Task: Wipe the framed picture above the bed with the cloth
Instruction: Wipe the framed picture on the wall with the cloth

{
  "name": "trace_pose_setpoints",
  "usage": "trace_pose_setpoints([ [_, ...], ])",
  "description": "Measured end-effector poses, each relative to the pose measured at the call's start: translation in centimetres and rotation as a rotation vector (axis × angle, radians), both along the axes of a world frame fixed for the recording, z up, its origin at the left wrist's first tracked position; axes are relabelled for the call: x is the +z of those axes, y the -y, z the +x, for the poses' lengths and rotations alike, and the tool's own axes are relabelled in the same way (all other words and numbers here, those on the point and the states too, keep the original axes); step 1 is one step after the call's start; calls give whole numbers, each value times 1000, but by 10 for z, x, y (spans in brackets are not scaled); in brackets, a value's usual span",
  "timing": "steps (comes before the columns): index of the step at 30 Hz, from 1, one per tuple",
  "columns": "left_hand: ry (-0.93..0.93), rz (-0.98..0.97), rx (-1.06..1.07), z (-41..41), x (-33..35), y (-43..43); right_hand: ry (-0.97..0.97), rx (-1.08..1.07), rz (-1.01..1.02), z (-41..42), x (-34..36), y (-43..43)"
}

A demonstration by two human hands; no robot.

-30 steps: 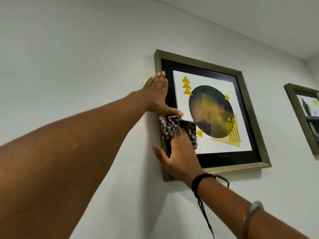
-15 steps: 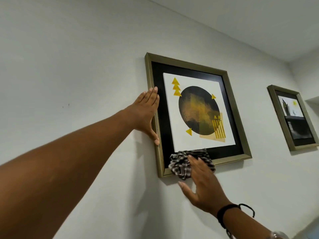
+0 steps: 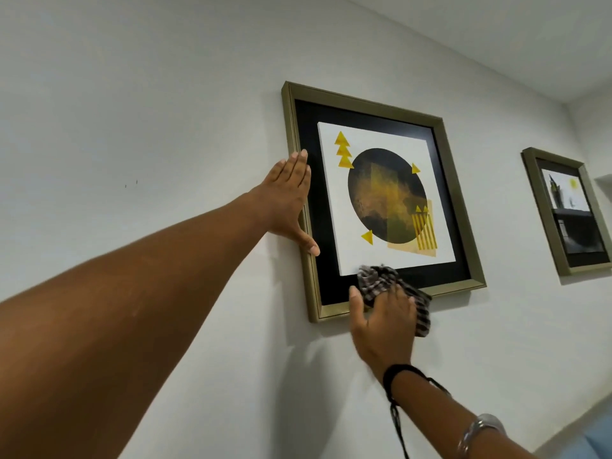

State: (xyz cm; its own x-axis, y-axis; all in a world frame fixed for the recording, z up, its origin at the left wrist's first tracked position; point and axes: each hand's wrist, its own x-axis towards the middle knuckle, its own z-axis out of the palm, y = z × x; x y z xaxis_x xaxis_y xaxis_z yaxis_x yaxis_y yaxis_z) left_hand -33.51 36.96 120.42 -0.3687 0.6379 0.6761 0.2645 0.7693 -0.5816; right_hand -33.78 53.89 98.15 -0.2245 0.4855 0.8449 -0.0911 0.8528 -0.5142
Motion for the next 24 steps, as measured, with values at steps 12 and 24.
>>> trace_pose_setpoints([
  [12,-20,12,-19,1,2,-3,-64,116,326,16,-19,51],
  [24,14,58,24,8,-2,-7,235,92,-1,14,13,-62],
])
